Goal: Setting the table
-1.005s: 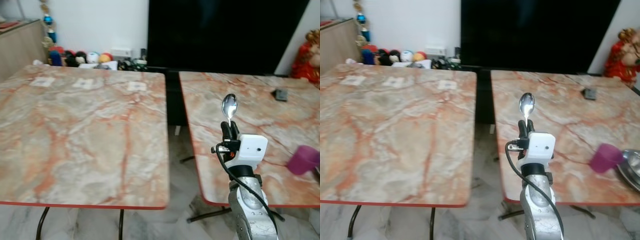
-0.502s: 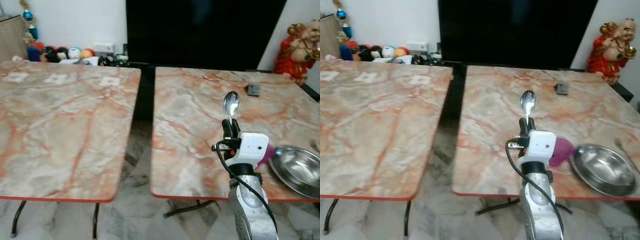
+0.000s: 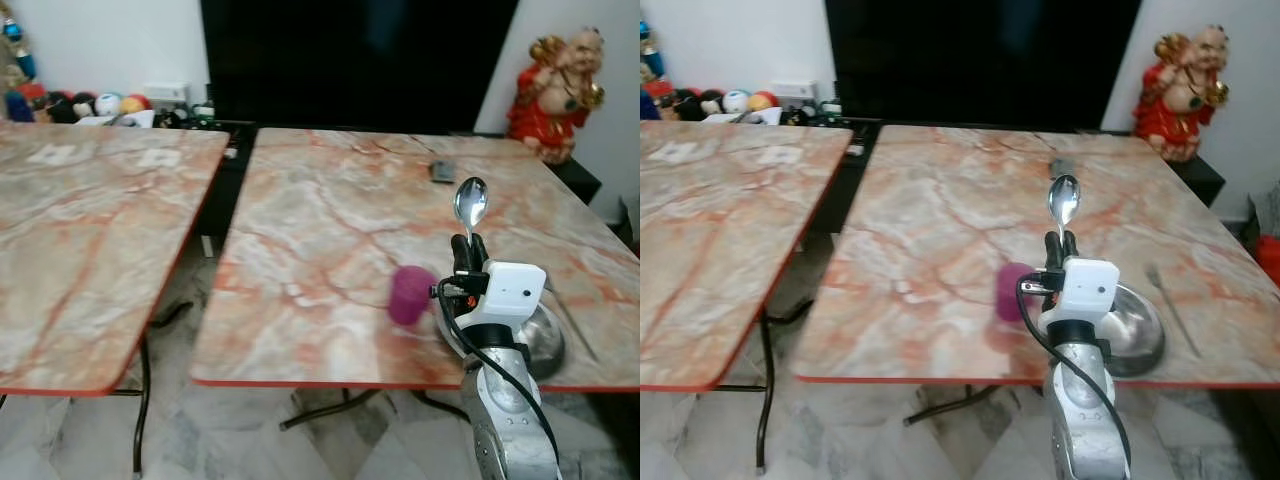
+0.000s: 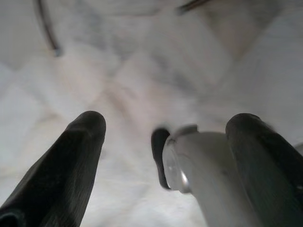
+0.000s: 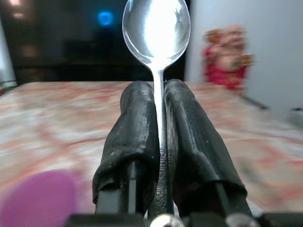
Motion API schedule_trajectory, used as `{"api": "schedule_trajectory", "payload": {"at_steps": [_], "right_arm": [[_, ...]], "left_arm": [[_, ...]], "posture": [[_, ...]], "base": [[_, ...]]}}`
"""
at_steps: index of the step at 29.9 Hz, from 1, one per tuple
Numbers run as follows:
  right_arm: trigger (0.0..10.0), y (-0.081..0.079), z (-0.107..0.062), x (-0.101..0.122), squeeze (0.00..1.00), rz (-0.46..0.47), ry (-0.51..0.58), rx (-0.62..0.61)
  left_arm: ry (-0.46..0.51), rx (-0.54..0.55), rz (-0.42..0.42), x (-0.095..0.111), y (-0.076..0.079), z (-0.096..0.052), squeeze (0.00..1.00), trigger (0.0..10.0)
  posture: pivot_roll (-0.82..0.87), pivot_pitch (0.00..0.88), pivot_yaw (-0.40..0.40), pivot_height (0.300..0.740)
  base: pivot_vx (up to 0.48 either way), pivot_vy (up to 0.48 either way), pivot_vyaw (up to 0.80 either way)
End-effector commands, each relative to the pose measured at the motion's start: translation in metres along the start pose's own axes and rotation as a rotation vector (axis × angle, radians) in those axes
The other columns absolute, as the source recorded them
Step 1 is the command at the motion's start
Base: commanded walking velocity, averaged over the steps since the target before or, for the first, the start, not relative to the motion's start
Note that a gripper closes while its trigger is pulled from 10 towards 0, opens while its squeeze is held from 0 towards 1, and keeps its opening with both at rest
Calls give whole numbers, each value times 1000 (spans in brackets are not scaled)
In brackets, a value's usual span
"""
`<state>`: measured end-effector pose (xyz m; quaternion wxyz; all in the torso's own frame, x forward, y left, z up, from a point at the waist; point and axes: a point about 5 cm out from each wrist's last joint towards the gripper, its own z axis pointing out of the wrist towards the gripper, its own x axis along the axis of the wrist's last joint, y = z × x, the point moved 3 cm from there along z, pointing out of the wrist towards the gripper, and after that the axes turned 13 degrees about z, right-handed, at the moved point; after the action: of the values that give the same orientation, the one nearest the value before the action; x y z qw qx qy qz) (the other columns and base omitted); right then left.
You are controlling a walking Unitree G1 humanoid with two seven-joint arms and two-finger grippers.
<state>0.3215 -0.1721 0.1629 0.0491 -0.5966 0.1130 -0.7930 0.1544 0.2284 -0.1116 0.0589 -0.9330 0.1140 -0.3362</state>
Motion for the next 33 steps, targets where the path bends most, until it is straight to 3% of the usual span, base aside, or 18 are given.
{"api": "schedule_trajectory", "payload": {"at_steps": [1, 11, 33], "right_arm": [[10000, -6, 3, 7, 0, 12, 28, 13], [10000, -6, 3, 7, 0, 12, 30, 8], [10000, -6, 3, 3, 0, 9, 10, -5]], "left_arm": [[-13, 18, 5, -4, -7, -2, 0, 10000], [-14, 19, 4, -3, -8, -2, 0, 10000], [-25, 23, 1, -6, -10, -3, 0, 10000]], "posture": [[-12, 17, -27, 740], [-10, 29, -28, 740], [-5, 44, -23, 740]], "base": [[0, -424, 0], [0, -410, 0], [0, -85, 0]]}}
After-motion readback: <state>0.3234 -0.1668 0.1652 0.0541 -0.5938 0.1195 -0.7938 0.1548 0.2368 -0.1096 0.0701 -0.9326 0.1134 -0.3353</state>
